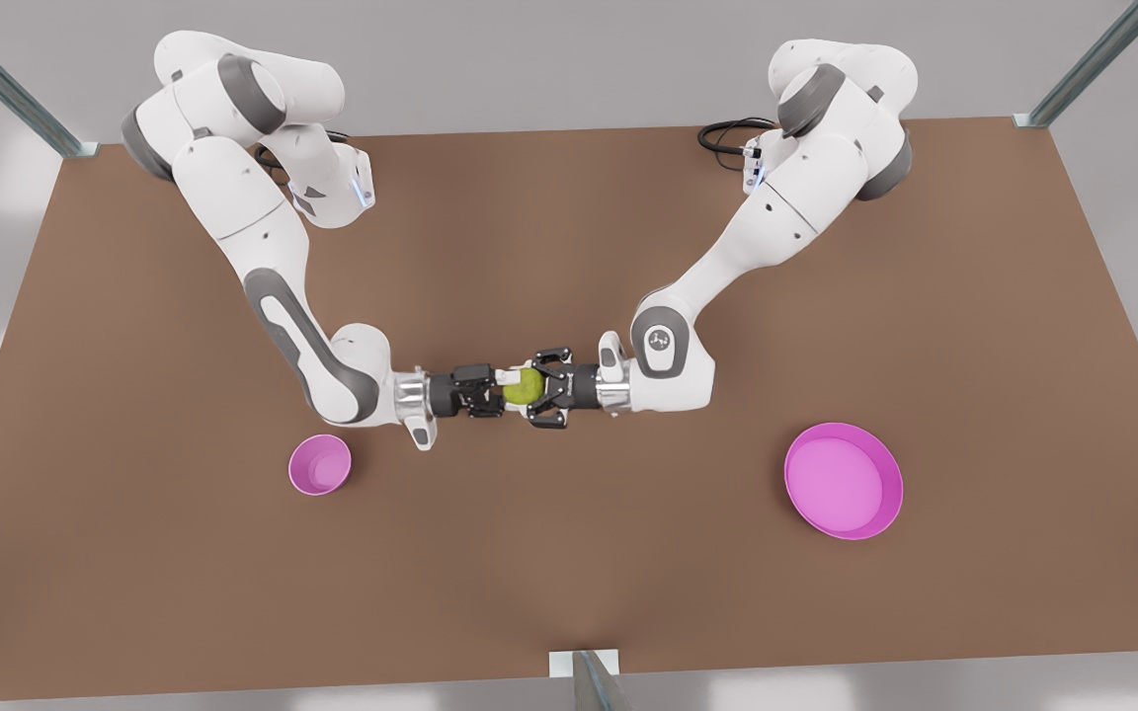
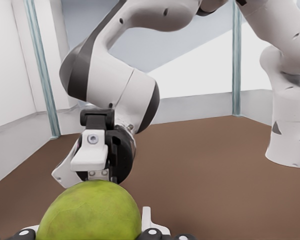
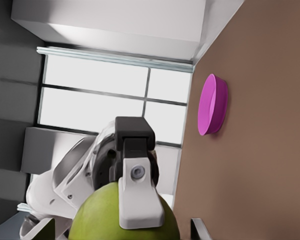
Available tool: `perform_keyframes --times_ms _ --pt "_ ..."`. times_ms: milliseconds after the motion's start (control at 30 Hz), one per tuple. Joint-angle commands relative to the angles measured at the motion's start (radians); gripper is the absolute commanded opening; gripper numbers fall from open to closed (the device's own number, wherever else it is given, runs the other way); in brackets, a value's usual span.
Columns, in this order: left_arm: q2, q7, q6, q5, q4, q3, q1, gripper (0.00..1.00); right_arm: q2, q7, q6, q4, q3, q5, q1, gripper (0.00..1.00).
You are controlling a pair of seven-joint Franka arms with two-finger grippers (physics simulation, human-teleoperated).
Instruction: Use the left arm to pick up the apple from the plate, transfer it to the gripper of the right arm, and then use the right arm to place it into the bowl
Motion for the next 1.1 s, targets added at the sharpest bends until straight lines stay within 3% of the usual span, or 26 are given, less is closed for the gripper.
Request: perform_keyframes --times_ms 0,200,300,533,567,633,833,1067 --pt "-0.001 -0.017 -0.005 0.008 0.0 0.0 -0.003 0.65 0.0 -0.083 0.003 0.001 0.0 0.001 0.0 1.0" --pt "-0.001 -0.017 -0.005 0.008 0.0 0.0 -0.005 0.65 0.0 -0.083 0.002 0.003 0.0 0.001 0.01 1.0" --pt "-0.001 -0.017 -0.005 0.008 -0.001 0.0 -0.003 0.66 0.0 -0.086 0.002 0.003 0.0 0.001 0.01 0.87" --pt "-0.001 -0.017 -0.005 0.01 -0.001 0.001 -0.003 0.71 0.0 -0.097 0.003 0.003 0.0 0.003 0.01 0.76" --pt "-0.001 -0.019 -0.005 0.011 -0.001 0.001 -0.005 0.84 0.0 -0.097 0.003 0.003 0.0 0.003 0.01 0.76" --pt "-0.001 -0.02 -0.005 0.017 -0.001 0.0 -0.003 0.98 0.0 -0.097 0.002 0.006 0.0 0.001 0.008 0.76" --pt "-0.011 -0.022 -0.005 0.025 -0.012 0.001 0.007 0.99 0.0 -0.092 0.006 0.01 0.0 0.001 0.008 0.75" --pt "-0.182 -0.02 -0.137 0.031 -0.282 -0.045 0.214 0.99 -0.001 -0.06 0.008 0.027 -0.013 -0.013 -0.022 0.75"
